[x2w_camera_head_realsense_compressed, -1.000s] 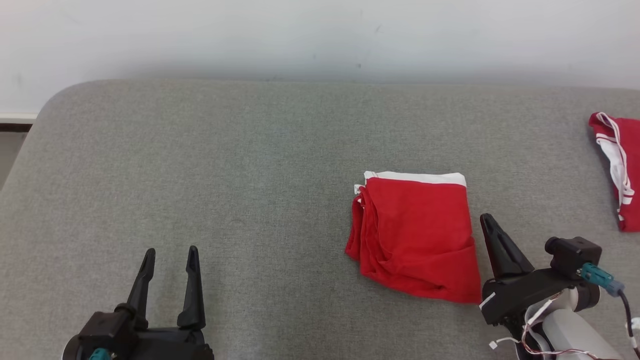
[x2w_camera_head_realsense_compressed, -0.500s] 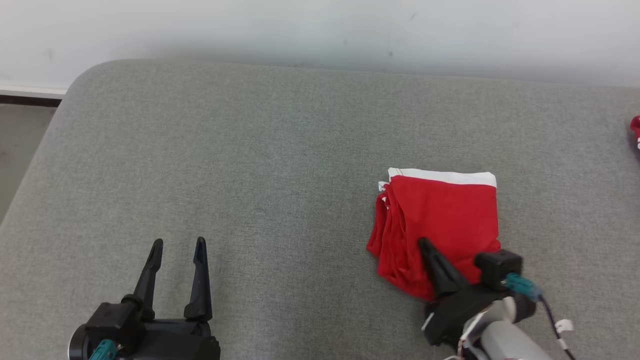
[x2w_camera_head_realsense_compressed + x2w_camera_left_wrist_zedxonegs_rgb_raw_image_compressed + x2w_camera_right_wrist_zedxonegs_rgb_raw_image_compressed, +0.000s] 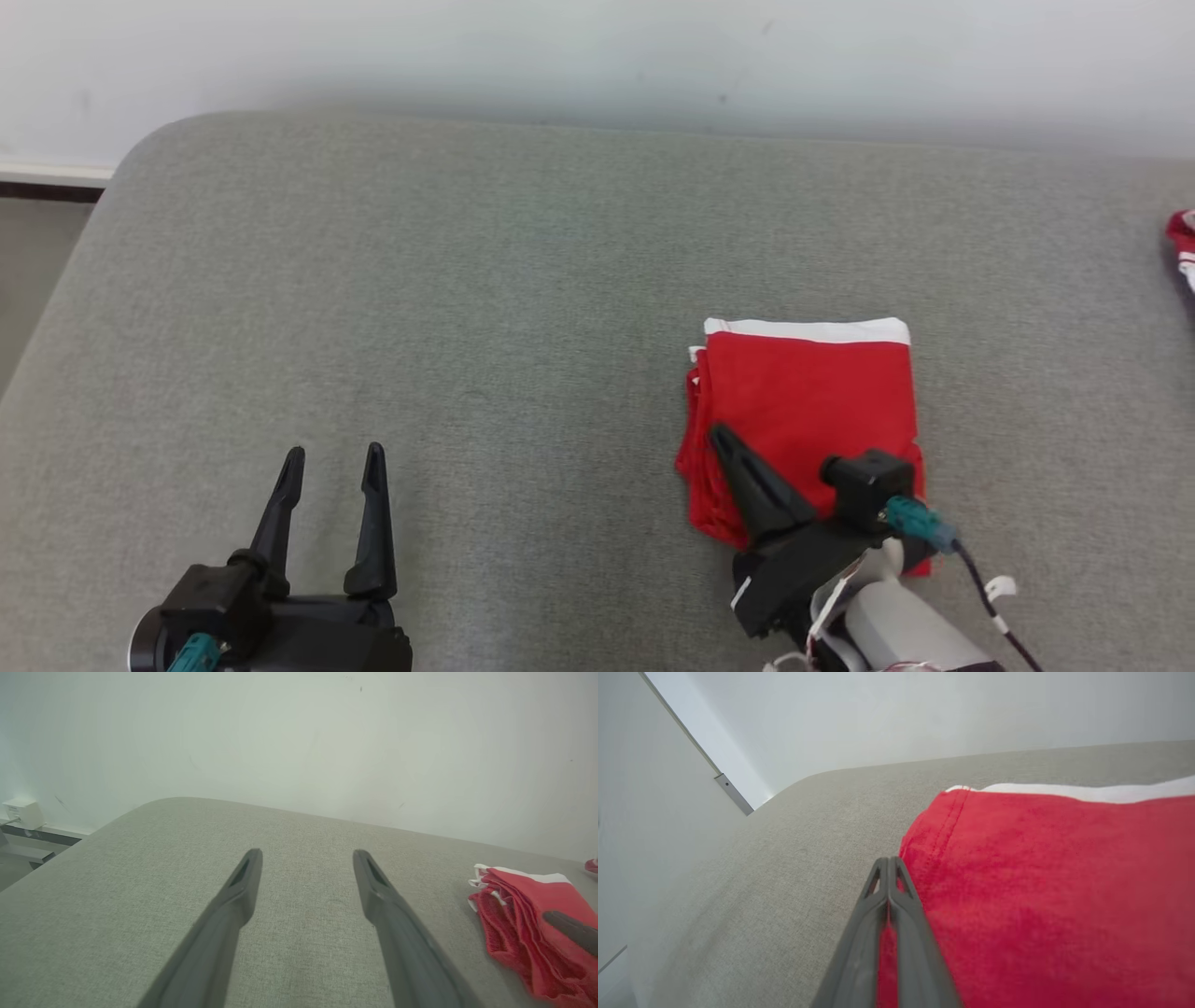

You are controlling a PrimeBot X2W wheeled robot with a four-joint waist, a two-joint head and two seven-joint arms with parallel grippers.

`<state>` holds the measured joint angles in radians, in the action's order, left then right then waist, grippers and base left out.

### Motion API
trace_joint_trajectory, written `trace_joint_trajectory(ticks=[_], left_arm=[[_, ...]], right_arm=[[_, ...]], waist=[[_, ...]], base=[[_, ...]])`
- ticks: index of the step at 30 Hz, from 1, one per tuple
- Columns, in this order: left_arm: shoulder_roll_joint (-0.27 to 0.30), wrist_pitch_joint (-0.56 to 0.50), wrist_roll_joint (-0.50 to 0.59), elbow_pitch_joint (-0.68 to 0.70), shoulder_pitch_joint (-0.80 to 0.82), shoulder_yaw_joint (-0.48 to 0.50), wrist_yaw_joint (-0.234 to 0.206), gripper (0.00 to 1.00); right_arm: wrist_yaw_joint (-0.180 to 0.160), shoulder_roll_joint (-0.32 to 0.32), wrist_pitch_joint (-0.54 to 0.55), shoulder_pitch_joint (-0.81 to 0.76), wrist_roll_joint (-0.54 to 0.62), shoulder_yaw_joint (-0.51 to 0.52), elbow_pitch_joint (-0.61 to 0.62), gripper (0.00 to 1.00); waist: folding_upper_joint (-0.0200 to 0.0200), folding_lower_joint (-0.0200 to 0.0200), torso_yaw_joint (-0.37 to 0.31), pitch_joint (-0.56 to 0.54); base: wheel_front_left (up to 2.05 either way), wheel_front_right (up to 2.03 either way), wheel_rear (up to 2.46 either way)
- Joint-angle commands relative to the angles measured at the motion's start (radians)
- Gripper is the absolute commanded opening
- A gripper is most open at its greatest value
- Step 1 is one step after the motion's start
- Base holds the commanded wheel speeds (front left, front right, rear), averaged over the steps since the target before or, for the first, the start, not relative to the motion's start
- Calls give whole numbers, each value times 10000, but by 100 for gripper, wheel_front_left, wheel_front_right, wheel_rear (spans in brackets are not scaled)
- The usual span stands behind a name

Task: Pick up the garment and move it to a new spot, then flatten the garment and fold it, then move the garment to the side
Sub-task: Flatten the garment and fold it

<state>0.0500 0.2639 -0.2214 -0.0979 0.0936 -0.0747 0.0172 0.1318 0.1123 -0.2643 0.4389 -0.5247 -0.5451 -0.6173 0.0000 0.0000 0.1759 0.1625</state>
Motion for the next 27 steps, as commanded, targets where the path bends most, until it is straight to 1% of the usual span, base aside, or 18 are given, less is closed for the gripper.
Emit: trace_joint_trajectory(ticks=[1, 8, 13, 14, 19, 21, 22, 25, 27], left_arm=[[10, -2, 94, 2, -47, 52, -3, 100], [13, -2, 272, -106, -179, 299, 156, 100], [13, -2, 355, -126, -344, 496, 142, 100], [13, -2, 355, -126, -344, 496, 142, 100], [13, -2, 449, -141, -553, 797, 207, 100], [12, -2, 475, -124, -700, 896, 225, 100], [10, -2, 505, -102, -774, 925, 219, 100], [12, -2, 610, -29, -1083, 1023, 252, 100], [13, -2, 639, -18, -1136, 1045, 257, 100]], right_arm=[[-28, 164, 4, -14, 103, 189, 292, 0], [-28, 756, 5, -596, 539, 1200, 1616, 0], [-28, 1198, 5, -1140, 751, 1943, 2299, 0], [-28, 1198, 5, -1140, 751, 1943, 2299, 0], [-28, 1378, 4, -1855, 962, 2817, 2814, 0], [-28, 1408, 4, -2125, 1066, 3050, 2978, 85], [-28, 1417, 4, -2278, 1165, 3154, 3032, 100], [-28, 1268, 4, -2832, 1276, 3506, 3318, 100], [-28, 1250, 5, -2942, 1309, 3559, 3393, 100]], waist=[[0, 0, -303, -113], [0, 0, -1098, -480], [0, 0, -1585, -799], [0, 0, -1585, -799], [0, 0, -1920, -1090], [0, 0, -2032, -1205], [0, 0, -2081, -1264], [0, 0, -2226, -1466], [0, 0, -2252, -1495]], base=[[0, 0, 0], [0, 0, 0], [0, 0, 0], [0, 0, 0], [0, 0, 0], [0, 0, 0], [0, 0, 0], [0, 0, 0], [0, 0, 0]])
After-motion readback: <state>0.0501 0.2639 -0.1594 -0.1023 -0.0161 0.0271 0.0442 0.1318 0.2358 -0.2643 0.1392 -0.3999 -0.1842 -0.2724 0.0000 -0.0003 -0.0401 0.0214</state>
